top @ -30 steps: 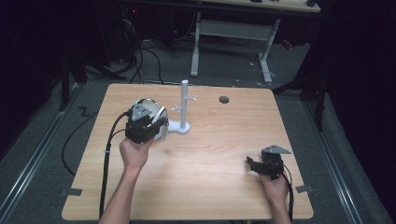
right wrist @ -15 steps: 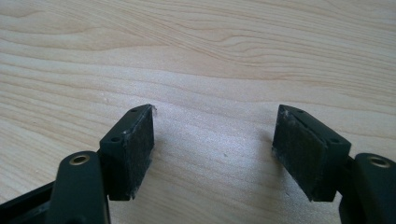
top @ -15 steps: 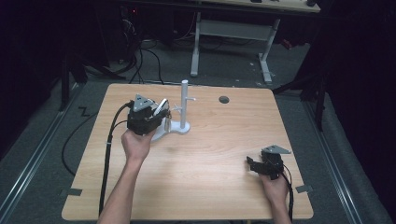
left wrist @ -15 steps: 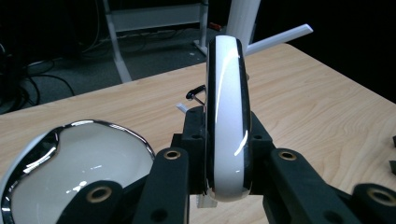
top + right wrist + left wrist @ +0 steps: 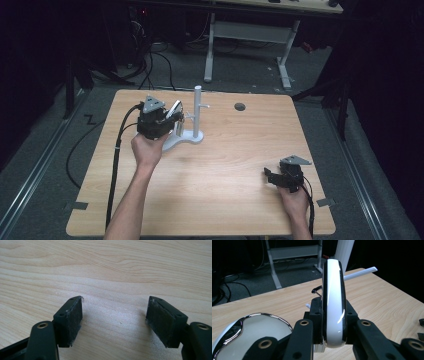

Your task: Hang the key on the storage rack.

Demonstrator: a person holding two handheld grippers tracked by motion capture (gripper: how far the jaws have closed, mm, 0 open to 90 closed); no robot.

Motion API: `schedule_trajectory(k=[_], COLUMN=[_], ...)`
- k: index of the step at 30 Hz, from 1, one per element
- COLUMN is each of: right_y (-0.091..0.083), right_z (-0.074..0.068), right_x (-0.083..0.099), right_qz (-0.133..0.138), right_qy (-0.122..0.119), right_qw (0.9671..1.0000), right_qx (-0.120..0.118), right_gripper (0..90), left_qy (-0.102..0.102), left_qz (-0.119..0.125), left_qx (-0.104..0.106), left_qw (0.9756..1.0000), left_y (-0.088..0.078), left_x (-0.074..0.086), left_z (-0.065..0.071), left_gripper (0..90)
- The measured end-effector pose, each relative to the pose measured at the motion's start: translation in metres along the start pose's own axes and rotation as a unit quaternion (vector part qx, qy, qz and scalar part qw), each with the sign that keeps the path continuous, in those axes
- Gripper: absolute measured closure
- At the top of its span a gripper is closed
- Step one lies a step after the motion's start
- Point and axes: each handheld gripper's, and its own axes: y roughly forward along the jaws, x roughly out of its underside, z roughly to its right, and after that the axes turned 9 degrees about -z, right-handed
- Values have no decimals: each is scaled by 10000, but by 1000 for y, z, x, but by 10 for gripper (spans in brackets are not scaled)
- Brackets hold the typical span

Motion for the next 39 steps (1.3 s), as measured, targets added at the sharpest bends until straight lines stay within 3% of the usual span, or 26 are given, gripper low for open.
schedule_trajectory(k=[19, 39], right_y=[0, 0], right_z=[0, 0], right_x=[0, 0], right_qz=[-6, -7], right_qy=[-1, -3], right_qw=[10000, 10000], right_qx=[1, -3], right_gripper=[293, 293], left_qy=[-73, -26], left_qz=[-21, -260], left_qx=[-70, -192], left_qw=[9999, 9995], left_y=[20, 34], left_x=[-4, 13], left_z=[-1, -1], left_gripper=[761, 758])
